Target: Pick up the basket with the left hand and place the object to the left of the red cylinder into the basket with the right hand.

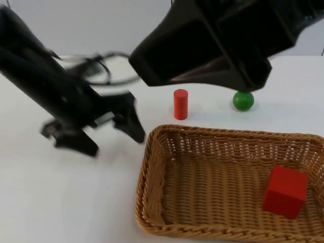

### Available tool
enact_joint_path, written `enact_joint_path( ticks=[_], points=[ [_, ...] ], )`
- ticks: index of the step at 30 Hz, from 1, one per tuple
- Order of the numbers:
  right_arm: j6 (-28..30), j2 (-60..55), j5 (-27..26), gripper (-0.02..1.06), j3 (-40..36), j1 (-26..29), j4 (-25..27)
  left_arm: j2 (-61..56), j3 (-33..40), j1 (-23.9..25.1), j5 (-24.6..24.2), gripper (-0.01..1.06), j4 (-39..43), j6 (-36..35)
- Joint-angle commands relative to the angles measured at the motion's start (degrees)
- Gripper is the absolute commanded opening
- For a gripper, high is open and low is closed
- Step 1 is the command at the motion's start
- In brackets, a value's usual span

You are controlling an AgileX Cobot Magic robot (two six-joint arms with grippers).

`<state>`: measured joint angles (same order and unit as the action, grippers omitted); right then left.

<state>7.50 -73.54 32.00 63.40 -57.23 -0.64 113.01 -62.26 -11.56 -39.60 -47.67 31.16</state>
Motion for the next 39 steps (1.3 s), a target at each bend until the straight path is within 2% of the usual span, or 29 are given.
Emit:
enact_joint_path(
  ticks=[1, 10, 19, 23, 28, 32, 39],
  points=[
    [-1.01, 0.53, -0.10, 1.00, 0.04, -0.16, -0.90, -3.90, -0.29, 1.17, -1.60, 0.90, 2.48, -0.36],
    [-1.02, 1.20, -0.92, 1.00, 0.04, -0.16, -0.90, -17.53, -0.29, 1.59, -0.86, 0.90, 8.66, -2.29],
    [-1.02, 7.99, -2.18, 1.00, -0.45, -0.16, -0.79, -29.63, 0.01, 1.59, -3.54, 0.90, 12.30, -4.29],
    [-1.02, 14.03, -3.29, 1.00, -4.58, -0.16, -0.79, -41.19, 5.51, 1.59, -0.33, 0.90, 12.85, -4.00],
    [-1.02, 18.01, -4.83, 1.00, -9.49, -0.16, -0.79, -49.93, 11.03, 1.59, 2.65, 0.90, 13.44, -2.49],
    [-1.87, 23.45, -7.37, 1.00, -17.04, -0.16, -0.79, -62.57, 18.65, 1.59, 5.78, 0.90, 14.11, -1.61],
    [-3.50, 30.69, -8.17, 1.00, -25.18, -0.16, -0.79, -77.85, 24.86, 1.59, 4.27, 0.90, 14.85, -1.43]
  ],
)
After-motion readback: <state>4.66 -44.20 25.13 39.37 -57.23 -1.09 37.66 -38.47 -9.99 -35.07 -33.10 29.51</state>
